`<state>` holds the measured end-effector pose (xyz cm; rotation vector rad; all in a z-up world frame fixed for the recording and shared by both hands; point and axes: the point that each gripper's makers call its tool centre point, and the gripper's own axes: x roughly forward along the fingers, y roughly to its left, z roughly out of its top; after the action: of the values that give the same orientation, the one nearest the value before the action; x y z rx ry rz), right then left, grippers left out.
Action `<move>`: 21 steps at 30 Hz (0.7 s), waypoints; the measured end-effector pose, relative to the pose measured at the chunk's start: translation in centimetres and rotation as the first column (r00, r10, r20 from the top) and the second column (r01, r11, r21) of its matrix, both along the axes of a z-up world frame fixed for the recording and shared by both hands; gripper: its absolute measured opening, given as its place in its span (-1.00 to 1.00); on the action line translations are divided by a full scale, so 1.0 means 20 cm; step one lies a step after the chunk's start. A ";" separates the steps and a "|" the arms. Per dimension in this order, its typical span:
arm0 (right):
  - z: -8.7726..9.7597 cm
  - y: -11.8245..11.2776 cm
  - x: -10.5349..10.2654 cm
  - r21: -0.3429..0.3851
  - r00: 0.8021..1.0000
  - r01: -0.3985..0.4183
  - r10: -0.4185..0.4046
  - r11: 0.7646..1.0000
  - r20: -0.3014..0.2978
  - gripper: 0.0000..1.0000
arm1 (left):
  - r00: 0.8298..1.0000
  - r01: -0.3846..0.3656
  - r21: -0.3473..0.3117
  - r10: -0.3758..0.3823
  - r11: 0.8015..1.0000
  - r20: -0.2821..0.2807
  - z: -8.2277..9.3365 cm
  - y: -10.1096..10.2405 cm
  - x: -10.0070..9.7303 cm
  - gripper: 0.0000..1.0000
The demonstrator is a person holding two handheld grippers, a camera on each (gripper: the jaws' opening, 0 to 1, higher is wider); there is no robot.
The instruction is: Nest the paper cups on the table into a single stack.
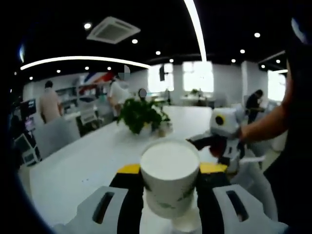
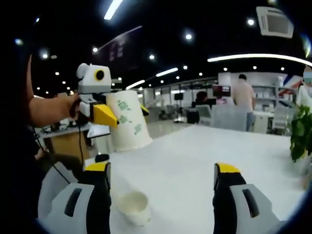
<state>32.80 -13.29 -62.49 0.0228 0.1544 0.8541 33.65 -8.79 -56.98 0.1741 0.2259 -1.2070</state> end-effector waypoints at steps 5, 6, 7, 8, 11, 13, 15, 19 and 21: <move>0.10 0.05 -0.05 0.055 0.998 -0.062 0.062 0.997 0.000 0.37 | 1.000 -0.007 -0.020 0.007 1.000 0.000 0.03 -0.02 0.00 -0.18; 0.11 0.06 -0.06 0.064 0.998 -0.070 0.071 0.995 0.001 0.33 | 1.000 -0.016 -0.028 0.016 0.999 0.005 0.05 -0.02 0.00 -0.18; 0.13 0.07 -0.06 0.071 0.996 -0.086 0.086 0.994 0.001 0.31 | 1.000 -0.022 -0.035 0.022 0.999 0.007 0.06 -0.02 0.01 -0.18; 0.14 0.08 -0.07 0.073 0.996 -0.092 0.092 0.993 -0.001 0.27 | 1.000 -0.025 -0.043 0.025 0.999 0.009 0.07 -0.02 0.01 -0.18; 0.18 0.11 -0.08 0.088 0.991 -0.133 0.133 0.987 0.004 0.09 | 0.999 -0.036 -0.057 0.037 0.998 0.024 0.09 -0.02 0.04 -0.18; 0.20 0.13 -0.09 0.110 0.987 -0.161 0.163 0.981 -0.005 0.04 | 0.999 -0.029 -0.076 0.031 0.997 0.021 0.11 -0.02 0.04 -0.18; 0.22 0.16 -0.10 0.118 0.981 -0.193 0.195 0.974 -0.002 0.03 | 1.000 -0.027 -0.100 0.028 0.995 0.013 0.13 -0.03 0.04 -0.18; 0.23 0.21 -0.13 0.096 0.971 -0.238 0.240 0.967 -0.007 -0.02 | 1.000 -0.027 -0.136 0.028 0.990 0.002 0.15 -0.02 0.04 -0.18; 0.23 0.22 -0.14 0.098 0.966 -0.255 0.257 0.962 -0.012 -0.05 | 1.000 -0.028 -0.159 0.029 0.987 0.001 0.16 -0.02 0.04 -0.18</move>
<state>30.06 -8.94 -57.83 0.1055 0.1415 1.1202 34.48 -9.20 -53.69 0.0330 0.1281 -1.1907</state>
